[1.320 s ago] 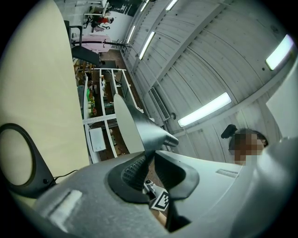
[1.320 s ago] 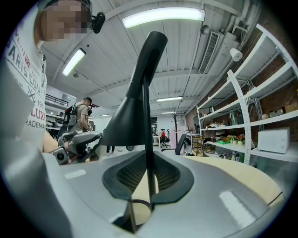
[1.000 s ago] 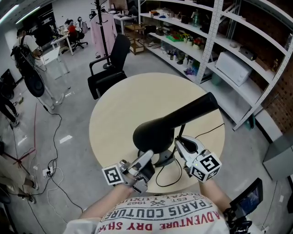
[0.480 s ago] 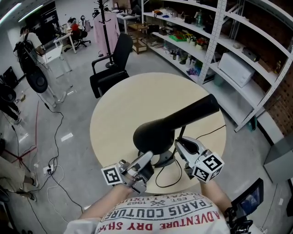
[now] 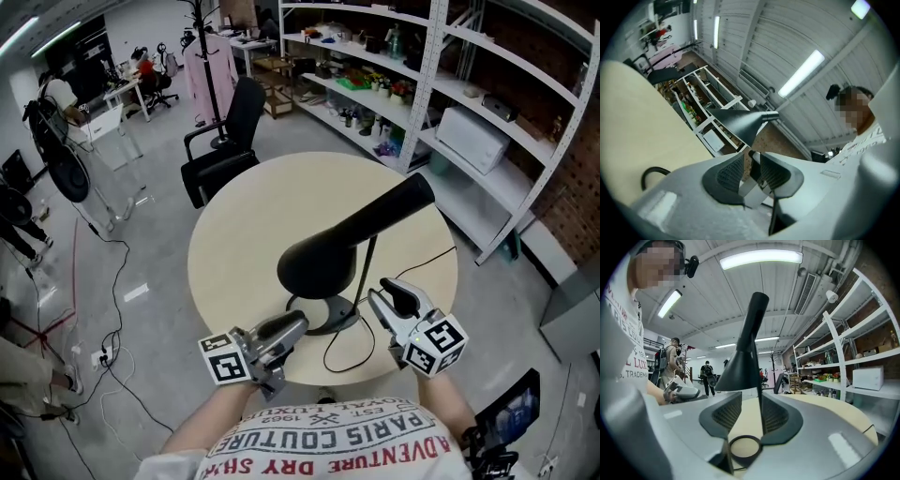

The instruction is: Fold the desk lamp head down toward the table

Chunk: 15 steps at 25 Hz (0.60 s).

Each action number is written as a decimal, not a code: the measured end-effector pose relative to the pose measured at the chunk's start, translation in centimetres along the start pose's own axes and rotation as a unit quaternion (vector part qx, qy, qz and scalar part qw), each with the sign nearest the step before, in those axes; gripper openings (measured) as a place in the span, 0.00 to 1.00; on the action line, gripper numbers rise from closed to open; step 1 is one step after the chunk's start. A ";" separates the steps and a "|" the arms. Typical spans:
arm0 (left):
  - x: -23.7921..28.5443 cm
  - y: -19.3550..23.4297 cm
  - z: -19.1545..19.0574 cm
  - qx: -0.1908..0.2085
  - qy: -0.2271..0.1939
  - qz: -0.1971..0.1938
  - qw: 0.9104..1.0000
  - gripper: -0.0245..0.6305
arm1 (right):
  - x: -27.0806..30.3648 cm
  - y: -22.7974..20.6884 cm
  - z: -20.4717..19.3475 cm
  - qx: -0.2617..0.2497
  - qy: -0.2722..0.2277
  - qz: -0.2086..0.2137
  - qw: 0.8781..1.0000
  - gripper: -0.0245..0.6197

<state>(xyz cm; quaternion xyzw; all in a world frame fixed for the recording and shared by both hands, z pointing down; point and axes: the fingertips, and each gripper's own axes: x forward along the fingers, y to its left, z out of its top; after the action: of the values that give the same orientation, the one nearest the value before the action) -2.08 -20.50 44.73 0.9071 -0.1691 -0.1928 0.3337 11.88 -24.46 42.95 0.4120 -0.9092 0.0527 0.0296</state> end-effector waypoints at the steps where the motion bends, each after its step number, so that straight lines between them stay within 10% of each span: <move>1: -0.4 -0.3 -0.4 0.028 0.017 0.012 0.999 0.20 | -0.4 1.1 0.0 0.001 0.002 0.006 1.000 0.23; 8: -2.4 -4.3 -3.5 0.195 0.135 0.074 0.969 0.04 | -3.7 9.6 -0.2 0.009 0.005 0.061 0.998 0.04; 15: -5.5 -9.1 -5.9 0.214 0.158 0.045 0.963 0.04 | -5.9 17.1 -2.3 0.017 0.024 0.096 0.995 0.04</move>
<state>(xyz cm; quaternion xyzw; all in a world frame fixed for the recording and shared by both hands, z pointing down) -2.44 -8.35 44.10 0.9678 -0.1918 0.0091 0.1629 2.94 -8.59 43.44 0.3223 -0.9424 0.0802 0.0391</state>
